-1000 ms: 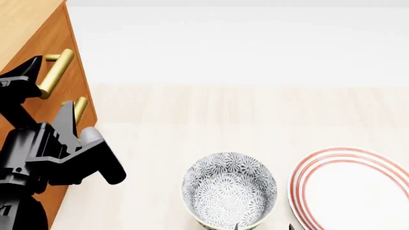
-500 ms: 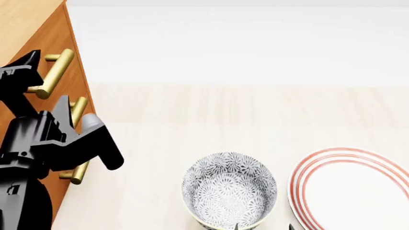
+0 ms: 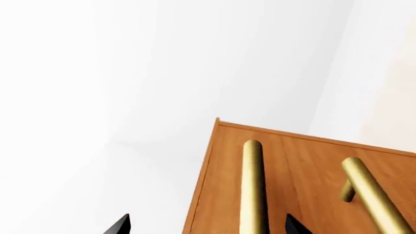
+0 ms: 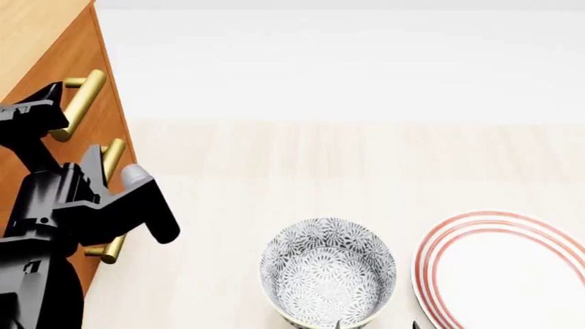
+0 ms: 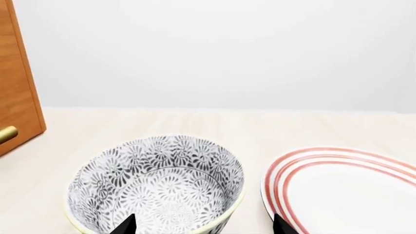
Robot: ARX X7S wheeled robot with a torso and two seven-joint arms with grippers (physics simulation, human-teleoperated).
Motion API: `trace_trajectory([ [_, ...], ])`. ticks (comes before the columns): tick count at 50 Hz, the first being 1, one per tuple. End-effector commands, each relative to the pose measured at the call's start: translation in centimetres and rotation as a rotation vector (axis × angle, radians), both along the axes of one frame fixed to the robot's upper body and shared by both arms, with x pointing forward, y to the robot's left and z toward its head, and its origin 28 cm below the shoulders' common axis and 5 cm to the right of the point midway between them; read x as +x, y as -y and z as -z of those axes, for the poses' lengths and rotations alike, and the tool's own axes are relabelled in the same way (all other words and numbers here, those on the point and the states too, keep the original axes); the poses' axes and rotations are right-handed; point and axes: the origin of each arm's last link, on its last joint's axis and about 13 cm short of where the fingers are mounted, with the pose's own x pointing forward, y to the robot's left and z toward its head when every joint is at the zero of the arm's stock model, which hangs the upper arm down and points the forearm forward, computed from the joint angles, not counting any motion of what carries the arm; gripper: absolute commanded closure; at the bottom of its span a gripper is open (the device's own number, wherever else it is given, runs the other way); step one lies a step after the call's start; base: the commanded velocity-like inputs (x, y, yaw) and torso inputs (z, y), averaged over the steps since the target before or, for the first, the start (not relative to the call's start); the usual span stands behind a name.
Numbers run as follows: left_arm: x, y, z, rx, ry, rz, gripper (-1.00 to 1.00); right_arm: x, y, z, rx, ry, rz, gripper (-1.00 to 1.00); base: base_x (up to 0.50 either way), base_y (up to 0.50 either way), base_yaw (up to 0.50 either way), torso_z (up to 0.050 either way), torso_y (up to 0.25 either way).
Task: Open the top drawer of the cabinet.
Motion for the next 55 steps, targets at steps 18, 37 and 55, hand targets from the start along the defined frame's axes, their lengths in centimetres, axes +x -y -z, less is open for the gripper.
trace_trajectory([
  [18,0.7,-0.7,0.2,0.015,0.016,-0.048,-1.00,0.0,0.0,0.0,0.000,-0.004,-0.003,-1.00,0.00,0.00,0.00,0.000,0.000],
  [37,1.8,-0.8,1.2,0.006,-0.015,-0.057,-1.00,0.0,0.0,0.0,0.001,-0.006,-0.004,-1.00,0.00,0.00,0.00,0.000,0.000],
  [55,2.4,-0.9,1.8,0.001,-0.028,-0.079,-1.00,0.0,0.0,0.1,0.003,-0.011,-0.004,-1.00,0.00,0.00,0.00,0.000,0.000],
])
